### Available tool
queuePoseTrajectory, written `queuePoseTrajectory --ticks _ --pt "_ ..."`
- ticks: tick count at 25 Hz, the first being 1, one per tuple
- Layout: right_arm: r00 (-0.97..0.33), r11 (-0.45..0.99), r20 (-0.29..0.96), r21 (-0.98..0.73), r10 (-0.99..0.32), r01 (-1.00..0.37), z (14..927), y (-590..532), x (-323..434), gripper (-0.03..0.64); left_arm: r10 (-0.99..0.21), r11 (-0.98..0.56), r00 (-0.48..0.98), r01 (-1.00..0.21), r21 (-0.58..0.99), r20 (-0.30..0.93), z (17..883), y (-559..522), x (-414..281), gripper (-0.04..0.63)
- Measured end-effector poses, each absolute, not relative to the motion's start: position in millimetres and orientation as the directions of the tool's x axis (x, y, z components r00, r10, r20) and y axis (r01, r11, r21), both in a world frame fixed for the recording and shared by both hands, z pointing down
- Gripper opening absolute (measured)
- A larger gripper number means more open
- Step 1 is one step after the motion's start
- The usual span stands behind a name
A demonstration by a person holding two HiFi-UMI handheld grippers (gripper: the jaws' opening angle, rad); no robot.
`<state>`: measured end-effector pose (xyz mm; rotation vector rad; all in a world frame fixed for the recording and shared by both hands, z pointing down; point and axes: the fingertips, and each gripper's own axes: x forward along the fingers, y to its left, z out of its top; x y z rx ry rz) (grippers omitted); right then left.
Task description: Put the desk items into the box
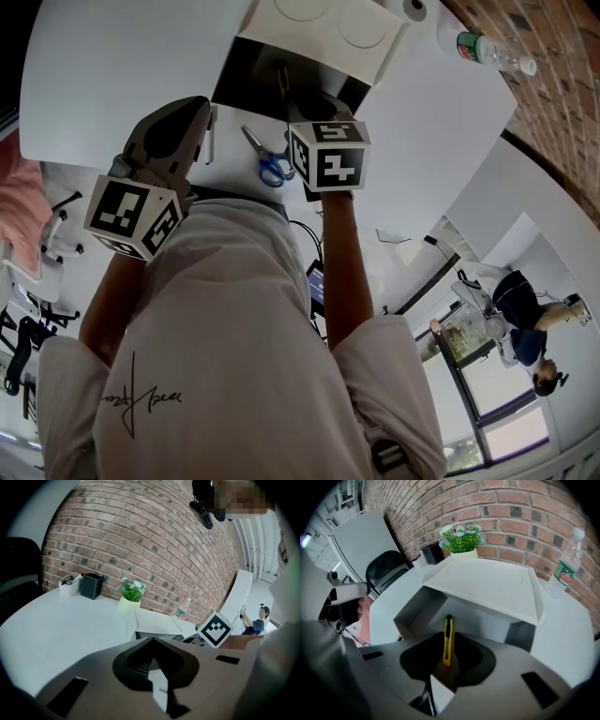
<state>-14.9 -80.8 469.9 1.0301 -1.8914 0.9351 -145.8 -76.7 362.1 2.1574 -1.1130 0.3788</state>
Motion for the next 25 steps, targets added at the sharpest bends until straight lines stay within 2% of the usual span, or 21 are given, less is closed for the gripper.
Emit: queuePoseTrajectory --ticks 25 --pt "-0.36 0.361 0.819 -0.202 -0.448 -0.91 433.0 -72.9 5.7 0.055 -0.606 -0.454 0.624 -0.78 0.43 0.493 351.1 -65.8 -120.6 0.005"
